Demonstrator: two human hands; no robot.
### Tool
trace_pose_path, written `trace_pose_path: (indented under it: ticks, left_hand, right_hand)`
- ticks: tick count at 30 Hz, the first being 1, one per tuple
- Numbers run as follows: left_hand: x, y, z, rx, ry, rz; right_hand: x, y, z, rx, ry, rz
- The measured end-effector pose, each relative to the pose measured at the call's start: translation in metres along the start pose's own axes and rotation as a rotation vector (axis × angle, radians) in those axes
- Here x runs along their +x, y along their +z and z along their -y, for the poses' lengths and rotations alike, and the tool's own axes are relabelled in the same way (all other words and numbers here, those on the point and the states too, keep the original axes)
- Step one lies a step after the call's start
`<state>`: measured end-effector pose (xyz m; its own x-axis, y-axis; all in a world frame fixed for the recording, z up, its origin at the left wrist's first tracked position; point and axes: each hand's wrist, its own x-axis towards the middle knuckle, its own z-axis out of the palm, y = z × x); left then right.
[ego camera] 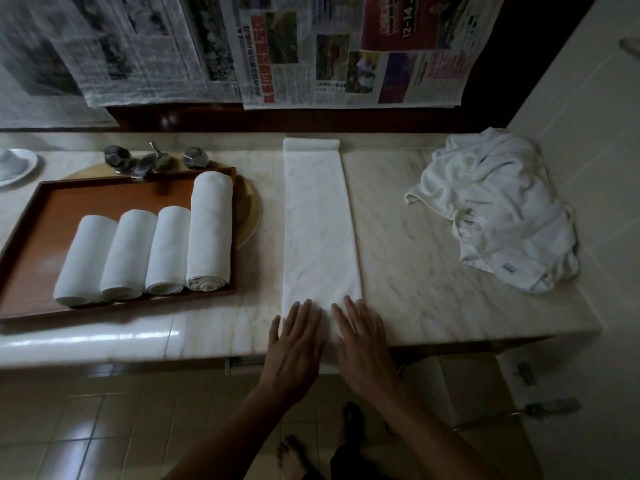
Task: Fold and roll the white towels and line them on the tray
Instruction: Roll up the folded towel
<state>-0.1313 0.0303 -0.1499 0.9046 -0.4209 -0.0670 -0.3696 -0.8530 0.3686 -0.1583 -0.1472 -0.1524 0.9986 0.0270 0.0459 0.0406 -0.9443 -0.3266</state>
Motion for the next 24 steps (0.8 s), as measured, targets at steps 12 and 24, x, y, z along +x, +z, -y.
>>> trace_pose_path:
  ticks: [12, 24]
  left_hand:
    - [0.054, -0.005, 0.031, 0.083, 0.022, 0.028]
    - [0.157, -0.014, 0.068, 0.128, -0.039, 0.031]
  right_hand:
    - [0.064, 0.015, -0.006, -0.115, -0.007, 0.078]
    - [0.174, 0.019, -0.036, -0.131, -0.046, 0.06]
